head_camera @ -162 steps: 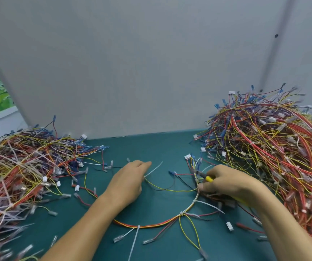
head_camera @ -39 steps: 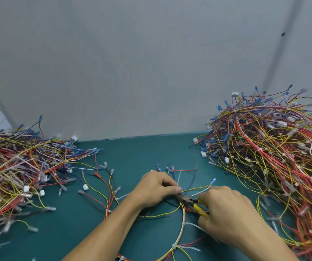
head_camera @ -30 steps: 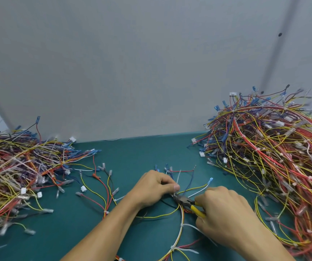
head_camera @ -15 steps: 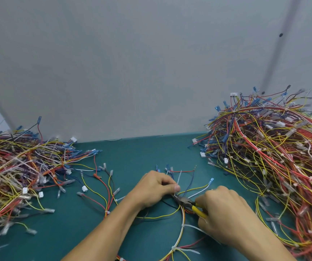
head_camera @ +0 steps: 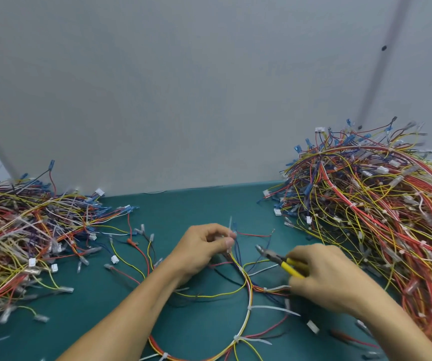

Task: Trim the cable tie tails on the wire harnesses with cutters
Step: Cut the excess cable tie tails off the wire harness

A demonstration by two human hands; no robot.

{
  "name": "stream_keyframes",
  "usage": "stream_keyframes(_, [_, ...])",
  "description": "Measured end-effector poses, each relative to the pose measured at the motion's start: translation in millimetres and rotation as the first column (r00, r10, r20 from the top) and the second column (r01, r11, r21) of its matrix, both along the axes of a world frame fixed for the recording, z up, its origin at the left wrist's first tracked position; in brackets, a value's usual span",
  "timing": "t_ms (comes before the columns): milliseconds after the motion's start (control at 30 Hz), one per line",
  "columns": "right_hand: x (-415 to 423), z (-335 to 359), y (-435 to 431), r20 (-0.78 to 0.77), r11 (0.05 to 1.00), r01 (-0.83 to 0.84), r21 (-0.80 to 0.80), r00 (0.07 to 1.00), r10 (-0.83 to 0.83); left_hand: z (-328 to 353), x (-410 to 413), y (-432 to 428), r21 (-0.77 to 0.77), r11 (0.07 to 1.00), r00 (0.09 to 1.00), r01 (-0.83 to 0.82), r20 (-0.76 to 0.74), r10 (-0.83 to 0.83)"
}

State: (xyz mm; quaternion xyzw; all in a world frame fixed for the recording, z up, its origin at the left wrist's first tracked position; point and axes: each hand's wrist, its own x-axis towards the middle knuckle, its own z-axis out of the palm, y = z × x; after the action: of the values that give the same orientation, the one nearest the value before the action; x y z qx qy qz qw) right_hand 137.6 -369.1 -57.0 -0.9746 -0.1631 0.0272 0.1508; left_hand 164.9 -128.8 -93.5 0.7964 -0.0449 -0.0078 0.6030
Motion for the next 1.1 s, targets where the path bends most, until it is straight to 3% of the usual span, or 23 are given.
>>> stream_keyframes(167, [5,1,-9,0.015,0.989,0.058,0.138,0.998,-0.061,31,-13,9,0.023,0.999,0.997,-0.029,0.077,0.028])
stream_keyframes(300, [4,2,-8,0.012,0.986,0.063,0.155,0.998,-0.066,39,-41,-4,-0.013,1.000,0.997,0.027,0.068,-0.026])
stream_keyframes(467, [2,3,-6,-0.025,0.989,0.056,0.138,0.998,-0.053,25,-61,-33,0.240,0.968,0.993,0.076,0.071,-0.096])
stream_keyframes(567, [1,2,-5,-0.067,0.994,0.051,0.097,0.997,-0.044,13,-63,-47,0.491,0.868,0.976,0.066,0.151,-0.159])
stream_keyframes(633, [1,2,-5,-0.070,0.998,0.042,0.056,0.997,-0.038,3,-60,-51,0.575,0.815,0.960,0.074,0.181,-0.215])
stream_keyframes(800, [3,-1,-7,-0.062,0.999,0.015,-0.041,0.998,-0.018,-4,-47,-53,0.595,0.802,0.929,0.062,0.258,-0.263])
stream_keyframes(1100, [3,-1,-17,-0.041,0.992,-0.041,-0.123,0.999,0.036,-4,-25,-51,0.526,0.845,0.983,0.096,0.083,-0.163])
